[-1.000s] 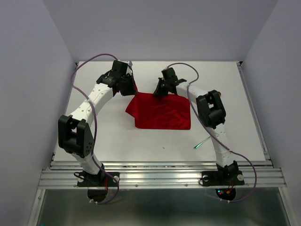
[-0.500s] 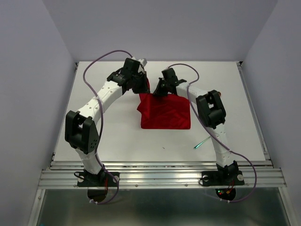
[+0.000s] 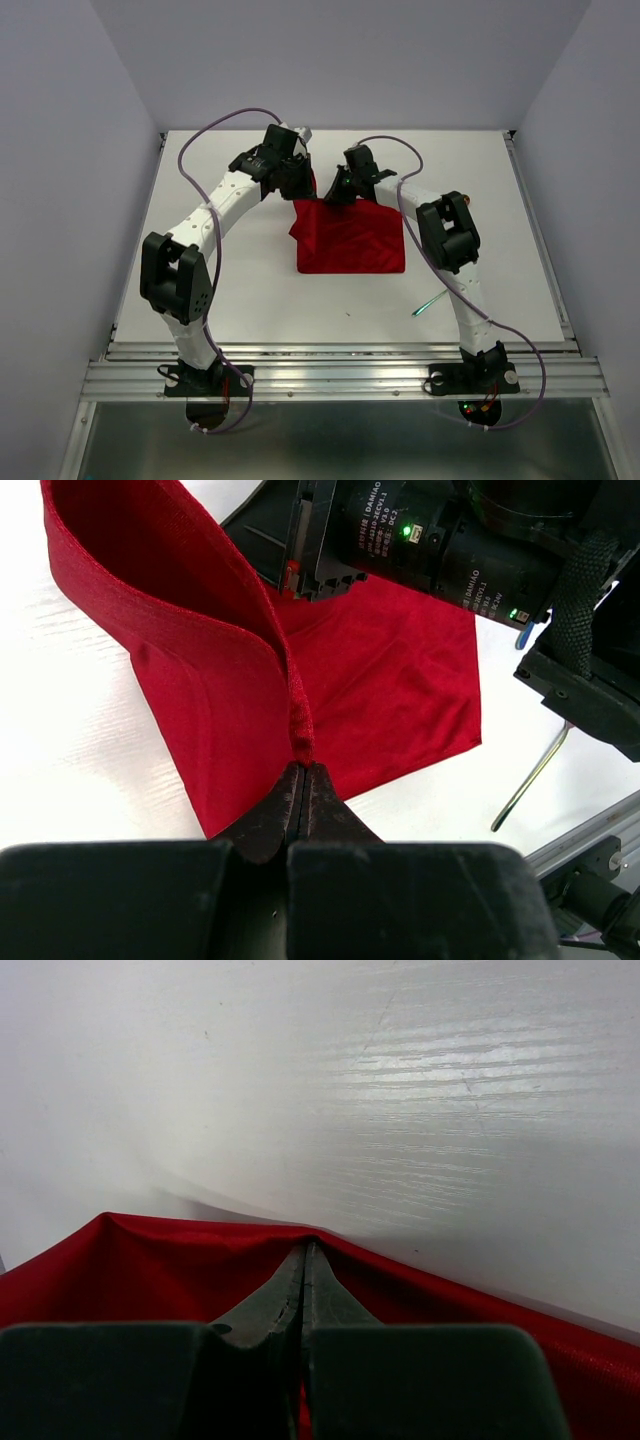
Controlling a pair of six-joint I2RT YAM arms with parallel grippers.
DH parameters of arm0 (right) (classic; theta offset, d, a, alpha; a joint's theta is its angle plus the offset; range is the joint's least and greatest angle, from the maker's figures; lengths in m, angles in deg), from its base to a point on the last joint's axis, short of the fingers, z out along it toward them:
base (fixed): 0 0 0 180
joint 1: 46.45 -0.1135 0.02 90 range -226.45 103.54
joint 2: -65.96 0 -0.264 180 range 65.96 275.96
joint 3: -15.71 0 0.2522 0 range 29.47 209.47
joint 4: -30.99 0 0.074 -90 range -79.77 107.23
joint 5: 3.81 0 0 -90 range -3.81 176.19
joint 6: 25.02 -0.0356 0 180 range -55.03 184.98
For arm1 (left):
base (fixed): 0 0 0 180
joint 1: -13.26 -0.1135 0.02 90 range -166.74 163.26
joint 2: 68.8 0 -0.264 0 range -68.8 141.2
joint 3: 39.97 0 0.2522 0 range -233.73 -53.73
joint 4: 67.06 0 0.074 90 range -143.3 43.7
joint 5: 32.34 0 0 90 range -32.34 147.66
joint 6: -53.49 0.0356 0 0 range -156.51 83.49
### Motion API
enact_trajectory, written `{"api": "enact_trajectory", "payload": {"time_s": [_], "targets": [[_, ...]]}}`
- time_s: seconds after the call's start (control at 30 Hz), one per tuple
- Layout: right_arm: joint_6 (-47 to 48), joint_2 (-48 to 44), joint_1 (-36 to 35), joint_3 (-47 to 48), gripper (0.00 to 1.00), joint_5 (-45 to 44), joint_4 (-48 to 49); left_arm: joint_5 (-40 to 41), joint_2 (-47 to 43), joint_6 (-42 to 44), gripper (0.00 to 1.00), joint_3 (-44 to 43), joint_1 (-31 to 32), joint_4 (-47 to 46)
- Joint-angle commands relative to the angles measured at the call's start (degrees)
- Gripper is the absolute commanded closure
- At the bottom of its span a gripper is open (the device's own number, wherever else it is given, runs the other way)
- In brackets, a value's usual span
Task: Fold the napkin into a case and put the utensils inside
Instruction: Fold the rectangle-folded napkin at the center of the board.
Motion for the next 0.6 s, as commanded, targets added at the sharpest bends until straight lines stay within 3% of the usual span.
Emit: {"api": "enact_trajectory", "payload": {"time_s": [0.0, 0.3, 0.57], "targets": [[-0.8, 0.6, -0.1, 3.2, 0.99, 2.7, 1.5, -0.2, -2.4, 1.4, 1.00, -1.9, -0.2, -0.6], [-1.4, 0.5, -1.1, 4.0, 0.99, 4.2, 4.3, -0.5, -1.7, 1.9, 1.00, -3.3, -0.4, 0.3], [-2.4, 5.8, -1.1, 7.5, 0.99, 4.2, 2.0, -1.1, -1.5, 2.0, 1.00, -3.9, -0.4, 0.4]]}}
